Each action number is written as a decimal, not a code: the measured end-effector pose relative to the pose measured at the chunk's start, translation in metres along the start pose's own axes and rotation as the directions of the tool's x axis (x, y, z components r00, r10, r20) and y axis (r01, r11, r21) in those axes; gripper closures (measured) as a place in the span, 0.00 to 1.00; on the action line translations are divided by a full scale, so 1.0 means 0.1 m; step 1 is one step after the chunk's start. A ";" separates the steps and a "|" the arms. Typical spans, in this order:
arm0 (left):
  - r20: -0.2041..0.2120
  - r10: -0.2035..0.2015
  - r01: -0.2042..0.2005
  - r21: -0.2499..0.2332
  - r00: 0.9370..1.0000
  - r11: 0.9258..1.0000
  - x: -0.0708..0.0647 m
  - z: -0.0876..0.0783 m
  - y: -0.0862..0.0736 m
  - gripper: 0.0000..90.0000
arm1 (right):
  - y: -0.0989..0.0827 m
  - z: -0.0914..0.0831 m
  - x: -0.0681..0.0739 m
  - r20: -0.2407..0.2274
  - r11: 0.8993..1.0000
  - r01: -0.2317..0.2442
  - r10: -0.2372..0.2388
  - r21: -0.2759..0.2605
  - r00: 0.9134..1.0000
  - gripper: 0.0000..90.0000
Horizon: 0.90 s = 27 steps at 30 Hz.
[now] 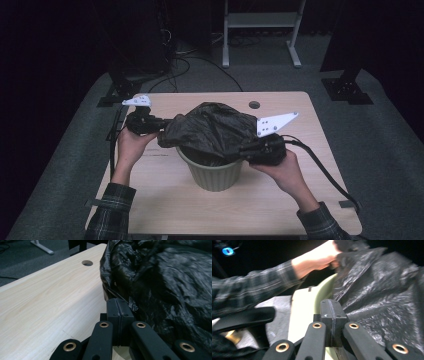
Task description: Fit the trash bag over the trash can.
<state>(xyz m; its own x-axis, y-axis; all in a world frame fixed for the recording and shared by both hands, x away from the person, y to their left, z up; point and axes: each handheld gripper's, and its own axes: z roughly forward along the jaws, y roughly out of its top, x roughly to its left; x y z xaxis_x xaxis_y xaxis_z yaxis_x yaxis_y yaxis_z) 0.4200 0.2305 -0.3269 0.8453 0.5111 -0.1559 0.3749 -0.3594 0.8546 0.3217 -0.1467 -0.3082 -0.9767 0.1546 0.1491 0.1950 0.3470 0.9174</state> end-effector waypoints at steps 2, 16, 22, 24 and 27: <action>0.008 0.005 -0.005 -0.012 1.000 1.000 -0.03 -0.02 -0.01 1.00 | -0.06 0.04 0.09 -0.035 1.000 0.007 -0.006 0.008 0.999 1.00; 0.078 -0.020 0.022 -0.025 0.997 0.999 -0.04 0.09 -0.15 1.00 | -0.62 0.25 0.31 -0.098 0.993 -0.002 0.013 0.121 0.995 1.00; 0.076 -0.020 0.023 -0.044 0.997 0.999 -0.04 0.02 -0.14 1.00 | -0.75 0.43 0.30 -0.096 0.988 -0.002 0.017 0.157 0.995 1.00; 0.050 -0.011 0.012 -0.022 0.999 1.000 -0.04 0.02 -0.15 1.00 | -0.80 0.52 0.30 -0.088 0.980 0.003 0.015 0.200 0.996 1.00; 0.041 -0.012 0.012 -0.006 0.999 1.000 -0.03 0.04 -0.18 1.00 | -0.93 0.66 0.29 -0.071 0.963 0.015 0.004 0.268 0.997 1.00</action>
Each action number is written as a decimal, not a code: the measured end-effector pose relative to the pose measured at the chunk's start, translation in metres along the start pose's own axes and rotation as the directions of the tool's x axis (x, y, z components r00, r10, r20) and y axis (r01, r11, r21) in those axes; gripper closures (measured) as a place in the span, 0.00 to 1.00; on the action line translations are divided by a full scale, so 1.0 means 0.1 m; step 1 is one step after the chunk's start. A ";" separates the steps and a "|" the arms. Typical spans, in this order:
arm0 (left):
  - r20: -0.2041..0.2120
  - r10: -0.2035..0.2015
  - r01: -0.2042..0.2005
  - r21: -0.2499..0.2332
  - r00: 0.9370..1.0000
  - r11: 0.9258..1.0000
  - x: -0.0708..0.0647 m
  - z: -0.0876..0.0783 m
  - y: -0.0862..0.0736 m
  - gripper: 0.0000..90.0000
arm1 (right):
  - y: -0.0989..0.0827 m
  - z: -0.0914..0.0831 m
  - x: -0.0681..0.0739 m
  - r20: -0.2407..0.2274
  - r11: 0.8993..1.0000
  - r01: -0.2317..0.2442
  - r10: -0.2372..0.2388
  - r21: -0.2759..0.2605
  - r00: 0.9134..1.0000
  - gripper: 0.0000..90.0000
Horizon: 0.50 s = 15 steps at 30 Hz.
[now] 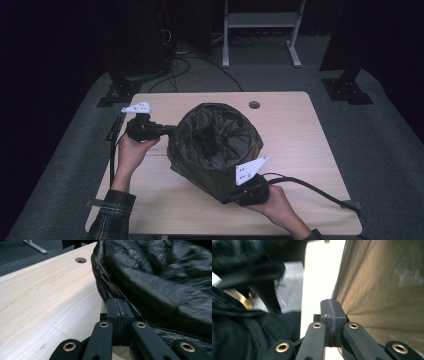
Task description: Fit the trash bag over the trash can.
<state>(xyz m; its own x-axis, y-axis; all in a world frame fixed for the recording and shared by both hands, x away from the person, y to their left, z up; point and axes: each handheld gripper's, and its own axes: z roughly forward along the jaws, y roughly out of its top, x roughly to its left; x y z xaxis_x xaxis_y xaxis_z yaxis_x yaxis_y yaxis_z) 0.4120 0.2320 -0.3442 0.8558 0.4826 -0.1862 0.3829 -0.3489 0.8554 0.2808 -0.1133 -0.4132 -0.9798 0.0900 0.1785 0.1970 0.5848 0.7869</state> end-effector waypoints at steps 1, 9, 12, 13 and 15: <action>-0.006 -0.006 0.006 0.008 1.000 1.000 0.01 0.03 -0.03 1.00 | -0.03 0.04 -0.01 0.007 1.000 0.000 0.000 0.017 1.000 1.00; -0.032 -0.028 0.031 0.093 0.999 0.995 0.11 0.26 -0.22 1.00 | -0.21 0.21 -0.11 0.039 0.997 -0.010 0.007 0.081 0.999 1.00; -0.027 -0.040 0.042 0.089 0.999 0.995 0.14 0.29 -0.28 1.00 | -0.23 0.25 -0.13 0.048 0.995 -0.009 0.004 0.101 0.999 1.00; -0.025 -0.045 0.047 0.083 0.999 0.995 0.15 0.28 -0.29 0.99 | -0.23 0.26 -0.13 0.048 0.995 -0.010 0.005 0.103 0.999 1.00; -0.030 -0.046 0.047 0.064 0.998 0.997 0.14 0.25 -0.29 0.95 | -0.22 0.24 -0.13 0.052 0.995 0.004 -0.009 0.102 0.999 1.00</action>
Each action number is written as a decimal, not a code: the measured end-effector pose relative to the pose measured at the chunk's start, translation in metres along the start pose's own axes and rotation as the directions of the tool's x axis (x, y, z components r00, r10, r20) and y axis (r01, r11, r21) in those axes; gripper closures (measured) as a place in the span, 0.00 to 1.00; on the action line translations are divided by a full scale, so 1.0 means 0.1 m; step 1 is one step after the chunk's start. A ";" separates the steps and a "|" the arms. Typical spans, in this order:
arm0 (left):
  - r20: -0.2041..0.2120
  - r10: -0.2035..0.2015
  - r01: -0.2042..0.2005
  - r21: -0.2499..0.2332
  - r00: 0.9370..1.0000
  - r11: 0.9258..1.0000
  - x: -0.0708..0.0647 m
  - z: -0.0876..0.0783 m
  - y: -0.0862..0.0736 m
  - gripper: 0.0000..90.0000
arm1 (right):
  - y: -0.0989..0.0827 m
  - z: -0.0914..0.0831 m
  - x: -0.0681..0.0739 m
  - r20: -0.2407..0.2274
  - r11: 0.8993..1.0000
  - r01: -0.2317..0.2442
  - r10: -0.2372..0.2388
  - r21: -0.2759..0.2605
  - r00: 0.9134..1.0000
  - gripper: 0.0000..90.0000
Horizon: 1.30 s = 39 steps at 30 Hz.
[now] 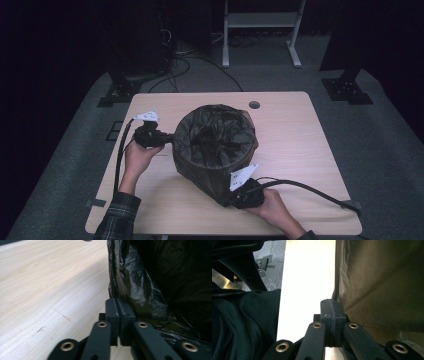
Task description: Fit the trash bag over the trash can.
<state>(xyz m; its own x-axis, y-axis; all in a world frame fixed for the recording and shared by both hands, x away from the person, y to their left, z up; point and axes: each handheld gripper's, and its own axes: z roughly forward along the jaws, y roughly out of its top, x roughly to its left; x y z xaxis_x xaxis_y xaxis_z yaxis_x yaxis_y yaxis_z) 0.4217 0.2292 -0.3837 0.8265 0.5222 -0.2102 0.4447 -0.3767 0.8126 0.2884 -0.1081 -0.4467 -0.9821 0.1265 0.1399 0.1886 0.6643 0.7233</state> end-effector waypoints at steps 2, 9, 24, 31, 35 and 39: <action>-0.002 0.004 -0.004 -0.023 1.000 1.000 0.00 -0.04 0.01 0.83 | 0.03 -0.06 0.02 0.014 1.000 0.004 -0.003 -0.022 1.000 0.88; -0.031 0.012 -0.014 -0.086 0.999 0.996 -0.09 -0.33 -0.02 0.40 | 0.16 -0.43 0.07 0.053 0.996 0.004 0.000 -0.088 0.999 0.59; -0.039 0.145 -0.145 0.009 0.989 0.989 -0.45 -0.49 -0.51 0.00 | 0.46 -1.41 0.15 0.184 0.957 0.059 -0.006 -0.285 0.983 0.14; -0.063 0.190 -0.184 0.089 0.980 0.979 -0.58 -0.33 -0.81 0.00 | 0.69 -1.53 -0.02 0.278 0.972 0.072 -0.007 -0.225 0.961 0.12; -0.072 0.197 -0.187 0.132 0.978 0.974 -0.62 -0.20 -0.99 0.00 | 0.84 -1.53 -0.16 0.289 0.981 0.060 -0.004 -0.183 0.957 0.05; -0.072 0.188 -0.172 0.184 0.980 0.968 -0.61 -0.07 -1.16 0.00 | 0.95 -1.49 -0.32 0.296 0.989 0.042 0.001 -0.141 0.955 0.03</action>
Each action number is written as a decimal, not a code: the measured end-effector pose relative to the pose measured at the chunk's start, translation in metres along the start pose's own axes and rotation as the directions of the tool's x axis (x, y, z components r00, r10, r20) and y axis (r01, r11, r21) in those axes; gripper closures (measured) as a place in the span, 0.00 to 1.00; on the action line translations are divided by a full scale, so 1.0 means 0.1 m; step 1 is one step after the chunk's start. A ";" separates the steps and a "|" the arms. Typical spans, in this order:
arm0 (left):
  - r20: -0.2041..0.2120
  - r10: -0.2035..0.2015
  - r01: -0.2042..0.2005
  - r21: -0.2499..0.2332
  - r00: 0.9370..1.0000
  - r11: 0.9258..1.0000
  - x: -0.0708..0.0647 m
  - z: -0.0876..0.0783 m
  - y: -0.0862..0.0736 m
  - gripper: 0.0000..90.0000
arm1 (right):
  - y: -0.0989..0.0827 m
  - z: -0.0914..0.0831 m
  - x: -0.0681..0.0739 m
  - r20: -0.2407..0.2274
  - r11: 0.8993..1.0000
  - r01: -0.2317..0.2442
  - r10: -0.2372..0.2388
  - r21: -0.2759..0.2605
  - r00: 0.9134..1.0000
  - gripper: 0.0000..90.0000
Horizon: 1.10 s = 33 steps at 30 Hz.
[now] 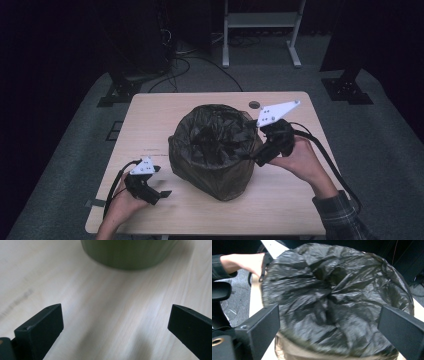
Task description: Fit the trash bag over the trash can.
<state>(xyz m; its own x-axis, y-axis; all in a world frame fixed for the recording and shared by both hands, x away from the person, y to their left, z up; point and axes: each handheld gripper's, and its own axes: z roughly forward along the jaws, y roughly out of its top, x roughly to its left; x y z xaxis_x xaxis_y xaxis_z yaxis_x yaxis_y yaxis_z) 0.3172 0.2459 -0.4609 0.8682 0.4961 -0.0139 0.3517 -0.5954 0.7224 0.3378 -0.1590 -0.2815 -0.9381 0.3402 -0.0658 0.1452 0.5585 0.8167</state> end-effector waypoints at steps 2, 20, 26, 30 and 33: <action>0.003 -0.001 0.001 0.018 1.000 1.000 -0.01 0.06 -0.05 0.00 | 0.05 0.05 -0.07 -0.004 1.000 -0.009 0.009 0.024 1.000 0.02; 0.008 0.039 -0.039 0.013 0.999 0.999 -0.05 0.16 -0.16 0.00 | 0.23 0.68 -0.37 -0.059 0.926 0.006 0.017 0.379 0.998 0.01; 0.013 0.046 -0.046 0.014 0.999 0.999 -0.05 0.16 -0.16 0.00 | 0.25 0.84 -0.34 -0.071 0.873 0.021 0.015 0.487 0.997 0.01; 0.012 0.045 -0.046 0.014 0.999 0.999 -0.05 0.16 -0.16 0.00 | 0.26 0.90 -0.35 -0.095 0.848 0.012 0.045 0.529 0.994 0.00; 0.012 0.045 -0.045 0.014 0.999 0.999 -0.05 0.16 -0.16 0.00 | 0.26 0.89 -0.34 -0.095 0.852 0.011 0.046 0.524 0.994 0.00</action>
<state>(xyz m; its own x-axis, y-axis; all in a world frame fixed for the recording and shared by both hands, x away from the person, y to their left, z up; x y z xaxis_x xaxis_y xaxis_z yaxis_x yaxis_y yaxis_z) 0.3125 0.2427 -0.4831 0.8872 0.4612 0.0108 0.3169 -0.6262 0.7123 0.4017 -0.0887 -0.3093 -0.9560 0.2921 0.0264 0.2784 0.8757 0.3945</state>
